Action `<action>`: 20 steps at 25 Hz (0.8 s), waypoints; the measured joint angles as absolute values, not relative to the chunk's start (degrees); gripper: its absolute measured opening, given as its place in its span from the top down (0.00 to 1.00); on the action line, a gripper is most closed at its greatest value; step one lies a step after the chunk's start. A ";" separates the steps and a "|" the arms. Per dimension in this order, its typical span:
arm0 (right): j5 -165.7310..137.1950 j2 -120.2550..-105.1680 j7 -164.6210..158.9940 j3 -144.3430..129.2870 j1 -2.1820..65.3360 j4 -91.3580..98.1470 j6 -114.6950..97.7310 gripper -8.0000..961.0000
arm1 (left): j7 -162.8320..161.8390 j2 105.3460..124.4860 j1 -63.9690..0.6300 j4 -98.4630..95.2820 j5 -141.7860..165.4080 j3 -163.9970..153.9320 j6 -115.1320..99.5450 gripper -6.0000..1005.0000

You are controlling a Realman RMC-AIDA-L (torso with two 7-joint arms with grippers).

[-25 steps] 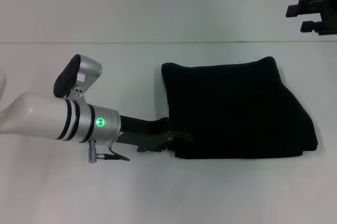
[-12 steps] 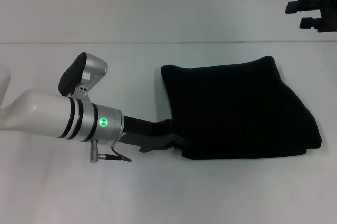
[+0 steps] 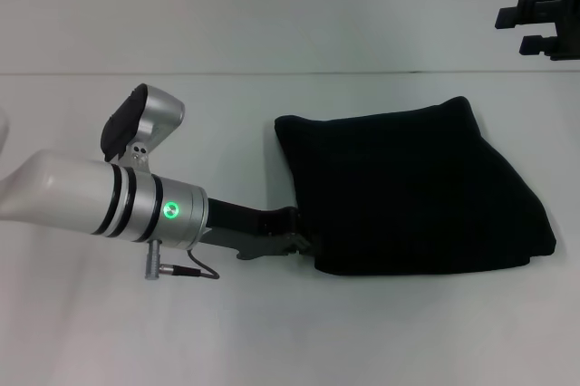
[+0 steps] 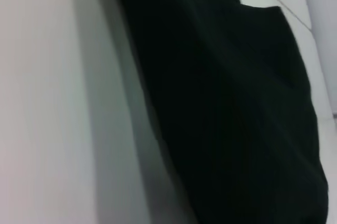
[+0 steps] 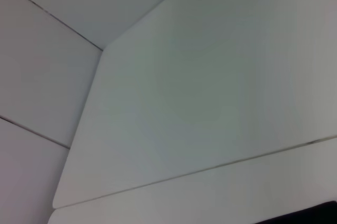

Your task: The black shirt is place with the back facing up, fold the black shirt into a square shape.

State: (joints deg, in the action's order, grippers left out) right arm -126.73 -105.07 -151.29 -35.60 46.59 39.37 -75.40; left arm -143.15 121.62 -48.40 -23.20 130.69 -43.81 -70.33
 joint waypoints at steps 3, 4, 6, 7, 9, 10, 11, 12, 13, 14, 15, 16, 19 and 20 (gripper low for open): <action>-126.74 -104.89 -151.27 -35.52 46.54 39.37 -75.42 0.28 | -142.35 121.58 -48.12 -24.35 130.69 -44.05 -72.18 0.97; -126.74 -104.87 -151.26 -35.51 46.54 39.37 -75.44 0.28 | -142.15 121.57 -47.83 -24.92 130.69 -44.13 -72.97 0.97; -126.74 -104.86 -151.21 -35.50 46.54 39.35 -75.44 0.28 | -141.97 121.56 -47.05 -25.89 130.69 -44.18 -74.30 0.97; -126.74 -104.83 -151.19 -35.50 46.54 39.34 -75.43 0.28 | -141.94 121.55 -46.52 -26.41 130.69 -44.18 -75.05 0.96; -126.74 -104.79 -151.17 -35.50 46.51 39.32 -75.43 0.28 | -141.81 121.45 -45.43 -27.55 130.70 -44.24 -76.50 0.95; -126.74 -104.78 -151.17 -35.49 46.48 39.31 -75.44 0.28 | -141.66 121.33 -44.63 -28.42 130.70 -44.25 -77.48 0.95; -126.74 -104.78 -151.17 -35.50 46.46 39.30 -75.50 0.28 | -141.47 121.25 -43.85 -29.34 130.70 -44.27 -78.46 0.95; -126.74 -104.77 -151.17 -35.50 46.43 39.29 -75.55 0.28 | -141.35 121.19 -43.22 -30.02 130.70 -44.27 -79.21 0.94; -126.74 -104.77 -151.17 -35.50 46.41 39.29 -75.62 0.28 | -141.22 121.12 -42.17 -31.20 130.70 -44.28 -80.29 0.94; -126.74 -104.77 -151.17 -35.50 46.39 39.28 -75.74 0.28 | -141.15 121.06 -41.15 -32.32 130.70 -44.29 -81.37 0.93; -126.74 -104.76 -151.17 -35.51 46.38 39.28 -75.75 0.28 | -141.12 121.03 -40.51 -33.00 130.70 -44.29 -82.04 0.93; -126.74 -104.76 -151.17 -35.51 46.38 39.28 -75.81 0.28 | -141.09 120.98 -39.55 -34.04 130.70 -44.30 -83.15 0.92; -126.74 -104.76 -151.17 -35.51 46.38 39.28 -75.81 0.28 | -141.08 120.86 -37.83 -35.84 130.96 -44.13 -85.08 0.91; -126.74 -104.73 -151.17 -35.51 46.39 39.28 -75.81 0.28 | -141.17 120.84 -37.39 -36.31 131.60 -43.92 -85.42 0.90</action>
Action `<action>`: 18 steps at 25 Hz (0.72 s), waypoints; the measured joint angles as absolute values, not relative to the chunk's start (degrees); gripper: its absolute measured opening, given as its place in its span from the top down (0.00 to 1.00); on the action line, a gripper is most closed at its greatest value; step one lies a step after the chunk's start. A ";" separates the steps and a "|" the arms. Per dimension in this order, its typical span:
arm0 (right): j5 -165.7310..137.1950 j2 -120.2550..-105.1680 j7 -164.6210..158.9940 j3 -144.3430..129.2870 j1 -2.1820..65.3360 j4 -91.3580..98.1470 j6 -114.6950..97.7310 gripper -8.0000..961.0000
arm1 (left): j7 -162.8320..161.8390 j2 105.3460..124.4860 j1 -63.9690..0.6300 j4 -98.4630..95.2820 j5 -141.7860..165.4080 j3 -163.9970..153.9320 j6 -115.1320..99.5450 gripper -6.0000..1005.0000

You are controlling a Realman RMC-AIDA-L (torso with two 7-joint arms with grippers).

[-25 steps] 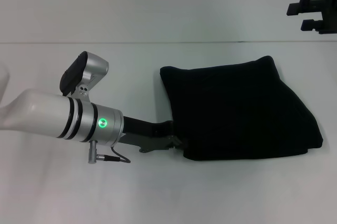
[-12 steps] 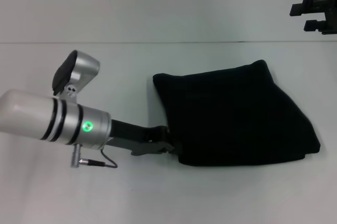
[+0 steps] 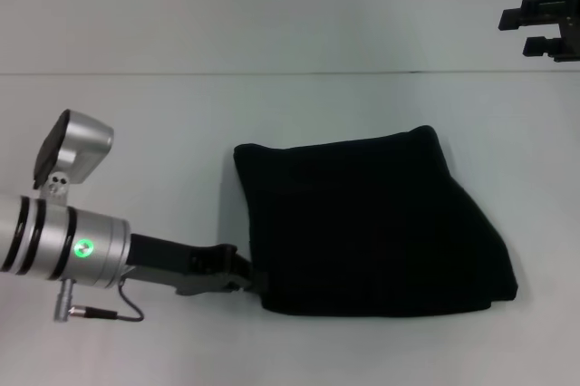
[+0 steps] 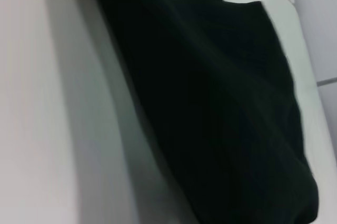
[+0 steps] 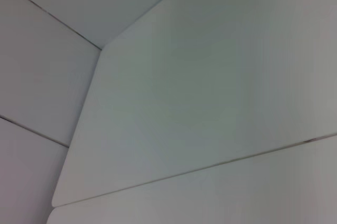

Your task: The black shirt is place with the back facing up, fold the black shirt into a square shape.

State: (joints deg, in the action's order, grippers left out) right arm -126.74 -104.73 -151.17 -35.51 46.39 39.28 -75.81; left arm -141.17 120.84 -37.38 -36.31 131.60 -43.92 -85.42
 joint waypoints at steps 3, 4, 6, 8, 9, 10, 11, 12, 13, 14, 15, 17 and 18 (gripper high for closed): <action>-126.74 -104.70 -151.17 -35.51 46.52 39.28 -75.85 0.28 | -141.97 120.60 -37.34 -36.20 133.24 -43.06 -85.20 0.89; -126.74 -104.75 -151.17 -35.51 46.61 39.28 -75.86 0.28 | -141.97 120.60 -37.34 -36.20 133.24 -43.06 -85.20 0.89; -126.74 -104.86 -151.17 -35.51 46.69 39.28 -75.95 0.28 | -142.23 120.09 -37.85 -35.40 133.42 -41.62 -85.27 0.88; -126.71 -104.89 -151.17 -35.51 46.70 39.28 -76.27 0.28 | -143.10 119.45 -38.47 -35.16 134.45 -40.77 -85.55 0.87; -126.68 -104.89 -151.17 -35.50 46.68 39.28 -76.37 0.28 | -143.66 119.03 -38.80 -35.19 135.37 -40.70 -85.81 0.86; -126.63 -104.89 -151.16 -35.49 46.66 39.28 -76.42 0.28 | -144.01 118.74 -39.04 -35.27 136.15 -40.63 -86.11 0.86; -126.58 -104.89 -151.03 -35.38 46.66 39.30 -76.42 0.28 | -144.37 118.35 -39.49 -35.45 137.54 -40.37 -86.85 0.85; -126.32 -104.88 -150.44 -35.19 46.65 39.31 -76.48 0.28 | -144.29 118.12 -39.81 -35.67 138.46 -40.02 -87.68 0.85; -125.66 -104.88 -149.14 -34.95 46.61 39.35 -76.66 0.28 | -143.82 117.90 -40.00 -36.36 139.35 -39.18 -88.78 0.84; -124.56 -104.89 -147.04 -34.80 46.44 39.35 -77.04 0.28 | -143.20 117.73 -40.02 -36.97 139.85 -38.49 -89.63 0.84; -122.81 -104.99 -144.06 -34.58 46.12 39.36 -77.69 0.28 | -141.50 117.57 -39.77 -38.20 139.93 -37.29 -90.70 0.83; -118.28 -105.68 -136.41 -33.78 44.67 39.52 -79.61 0.26 | -136.46 117.46 -38.94 -40.86 139.36 -34.73 -92.43 0.78; -115.26 -106.44 -131.25 -33.18 43.32 39.77 -80.97 0.25 | -132.90 117.52 -38.55 -41.83 138.25 -33.64 -93.00 0.74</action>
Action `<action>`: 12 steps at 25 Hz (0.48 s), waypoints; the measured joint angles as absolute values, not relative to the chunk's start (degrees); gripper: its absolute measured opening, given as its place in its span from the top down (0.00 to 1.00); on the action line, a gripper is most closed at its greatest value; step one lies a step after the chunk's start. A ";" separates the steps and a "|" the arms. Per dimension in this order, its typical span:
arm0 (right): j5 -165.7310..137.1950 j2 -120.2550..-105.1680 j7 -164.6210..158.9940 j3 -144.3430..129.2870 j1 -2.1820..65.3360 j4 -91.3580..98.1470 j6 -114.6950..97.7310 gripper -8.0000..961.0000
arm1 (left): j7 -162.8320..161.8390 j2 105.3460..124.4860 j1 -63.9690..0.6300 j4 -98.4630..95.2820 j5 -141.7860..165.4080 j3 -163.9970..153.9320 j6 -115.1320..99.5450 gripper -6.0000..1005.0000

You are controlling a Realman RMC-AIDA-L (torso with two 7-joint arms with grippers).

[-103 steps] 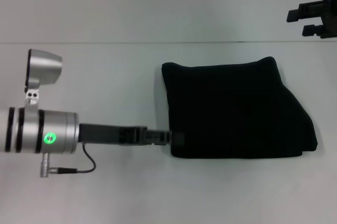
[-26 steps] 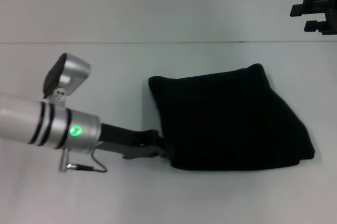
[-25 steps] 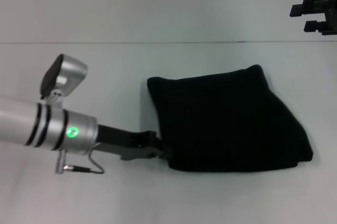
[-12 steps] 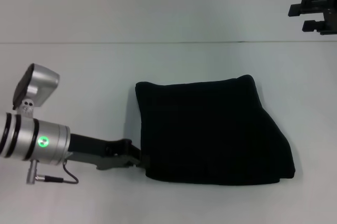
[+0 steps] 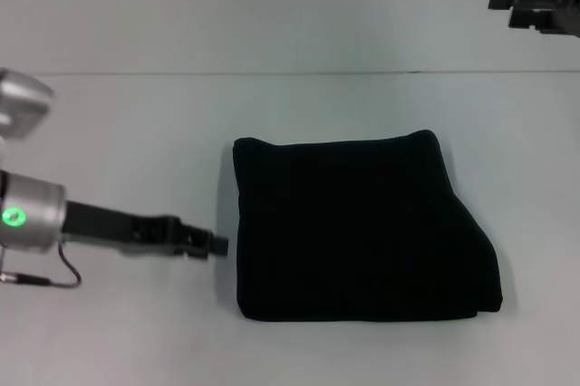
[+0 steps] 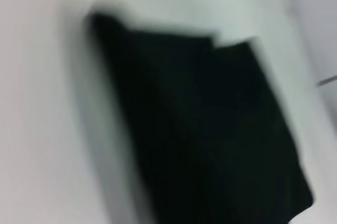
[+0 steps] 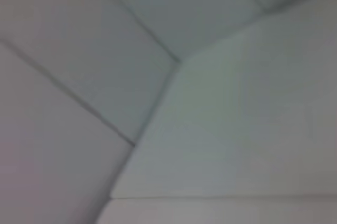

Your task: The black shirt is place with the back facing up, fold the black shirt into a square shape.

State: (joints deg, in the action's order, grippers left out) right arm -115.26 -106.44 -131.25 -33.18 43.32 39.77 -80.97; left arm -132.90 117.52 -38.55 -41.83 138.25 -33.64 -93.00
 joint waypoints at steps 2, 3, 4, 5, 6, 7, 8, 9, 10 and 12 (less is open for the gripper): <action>-110.81 -108.08 -122.79 -32.45 40.65 40.89 -82.51 0.24 | -124.05 117.76 -37.76 -43.25 135.93 -32.07 -93.47 0.65; -108.86 -109.00 -118.61 -32.17 38.94 41.74 -83.02 0.23 | -120.96 117.81 -37.63 -43.30 135.30 -31.86 -93.15 0.60; -107.73 -109.94 -115.40 -32.13 37.19 42.47 -83.30 0.22 | -117.04 117.95 -37.47 -43.26 134.64 -31.81 -92.72 0.57; -107.18 -110.64 -113.02 -32.13 35.65 43.21 -83.43 0.21 | -114.33 118.03 -37.45 -43.26 134.43 -31.88 -92.10 0.54; -107.13 -111.28 -110.55 -32.27 34.17 43.89 -83.74 0.20 | -112.05 118.09 -37.48 -43.29 134.36 -32.04 -91.47 0.52; -107.27 -111.77 -108.23 -32.43 32.98 44.54 -84.42 0.20 | -111.07 118.11 -37.59 -43.39 134.35 -32.17 -91.14 0.49; -107.67 -112.34 -104.75 -32.60 31.52 45.33 -85.38 0.19 | -110.16 118.07 -37.82 -43.60 134.35 -32.24 -90.95 0.46; -108.18 -112.86 -101.67 -32.67 30.24 45.93 -86.43 0.18 | -108.13 117.72 -38.47 -44.06 134.32 -32.29 -91.00 0.43; -108.60 -113.34 -98.76 -32.68 29.09 46.39 -87.46 0.17 | -108.13 117.72 -38.47 -44.06 134.32 -32.29 -91.00 0.40; -109.12 -114.39 -93.40 -32.62 27.03 46.78 -89.39 0.15 | -106.12 117.34 -39.03 -44.49 134.12 -32.29 -91.98 0.33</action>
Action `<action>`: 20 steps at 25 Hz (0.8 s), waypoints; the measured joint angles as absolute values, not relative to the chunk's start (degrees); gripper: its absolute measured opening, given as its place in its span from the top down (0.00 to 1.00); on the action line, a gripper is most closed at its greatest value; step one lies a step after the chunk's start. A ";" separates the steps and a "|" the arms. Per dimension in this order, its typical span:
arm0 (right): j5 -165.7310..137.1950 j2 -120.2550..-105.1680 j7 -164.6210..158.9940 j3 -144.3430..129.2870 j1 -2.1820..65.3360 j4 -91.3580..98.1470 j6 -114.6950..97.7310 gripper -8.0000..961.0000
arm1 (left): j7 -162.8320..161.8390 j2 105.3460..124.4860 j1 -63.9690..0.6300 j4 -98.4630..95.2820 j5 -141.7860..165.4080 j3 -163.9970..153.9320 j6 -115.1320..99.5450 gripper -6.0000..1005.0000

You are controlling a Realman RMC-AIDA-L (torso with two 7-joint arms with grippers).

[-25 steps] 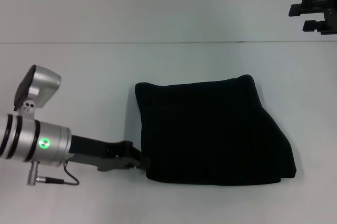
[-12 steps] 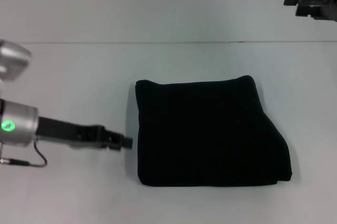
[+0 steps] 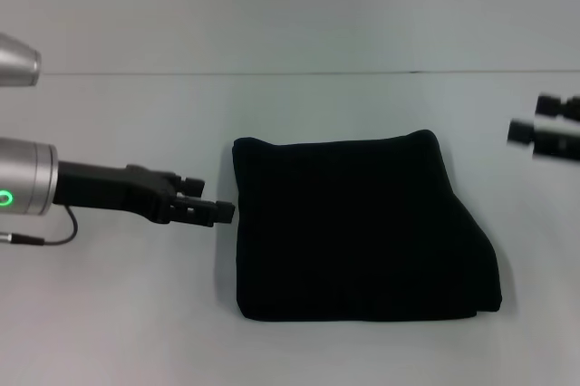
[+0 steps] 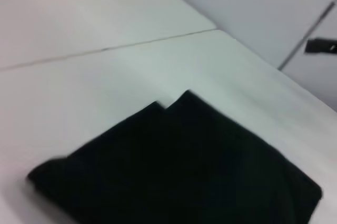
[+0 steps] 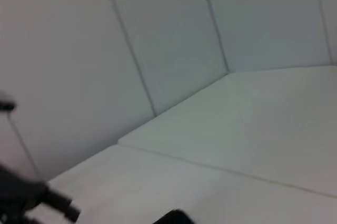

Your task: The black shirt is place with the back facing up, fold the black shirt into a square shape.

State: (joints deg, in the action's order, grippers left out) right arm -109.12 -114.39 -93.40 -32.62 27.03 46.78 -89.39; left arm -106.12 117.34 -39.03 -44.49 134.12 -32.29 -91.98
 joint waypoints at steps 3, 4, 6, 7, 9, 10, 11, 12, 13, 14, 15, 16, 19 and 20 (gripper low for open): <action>-109.33 -115.63 -89.57 -32.66 25.31 46.78 -91.28 0.10 | -103.52 117.48 -40.03 -45.03 133.85 -32.34 -93.35 0.22; -109.63 -116.07 -88.60 -32.82 24.97 46.64 -91.69 0.07 | -102.79 117.88 -40.29 -45.03 133.83 -32.47 -93.29 0.18; -111.22 -116.80 -86.71 -33.11 24.82 46.35 -92.15 0.03 | -101.83 118.67 -40.51 -45.04 133.82 -33.00 -92.78 0.13; -112.19 -117.08 -85.89 -33.20 24.91 46.28 -92.30 0.04 | -101.56 119.05 -40.58 -45.15 133.82 -33.40 -92.42 0.11; -114.88 -117.57 -84.55 -33.31 25.46 46.19 -92.20 0.06 | -101.14 119.97 -40.71 -45.66 133.82 -34.32 -91.50 0.09; -115.96 -117.71 -84.24 -33.32 25.79 46.14 -91.93 0.07 | -101.01 120.34 -40.77 -45.99 133.82 -34.61 -91.06 0.07; -116.60 -117.81 -84.13 -33.33 26.10 46.12 -91.87 0.08 | -100.85 120.82 -40.88 -46.54 133.79 -34.78 -90.54 0.07; -117.20 -117.88 -84.07 -33.33 26.48 46.12 -91.83 0.10 | -100.73 121.07 -40.95 -46.78 133.75 -34.81 -90.41 0.07; -117.55 -117.91 -84.01 -33.33 26.68 46.12 -91.86 0.09 | -100.54 121.39 -41.05 -47.12 133.55 -34.80 -90.20 0.07; -117.92 -117.95 -83.77 -33.33 26.86 46.11 -91.89 0.09 | -100.17 121.74 -41.15 -47.51 132.94 -34.98 -90.13 0.07; -118.28 -118.01 -83.44 -33.35 26.98 46.10 -91.90 0.09 | -100.02 121.83 -41.14 -47.59 132.75 -35.08 -90.12 0.07; -118.52 -118.05 -82.86 -33.37 27.04 46.10 -91.90 0.09 | -99.60 122.05 -41.06 -47.71 132.22 -35.38 -90.15 0.07; -118.92 -118.44 -80.53 -33.54 27.10 46.08 -92.01 0.09 | -98.97 122.50 -40.74 -47.87 131.55 -36.52 -90.28 0.07; -118.93 -118.59 -79.89 -33.71 27.10 46.08 -92.08 0.09 | -99.13 122.57 -40.68 -47.90 131.56 -36.92 -90.32 0.07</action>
State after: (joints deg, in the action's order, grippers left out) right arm -118.93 -118.59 -79.89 -33.71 27.10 46.08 -92.08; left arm -99.13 122.57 -40.68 -47.90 131.56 -36.92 -90.32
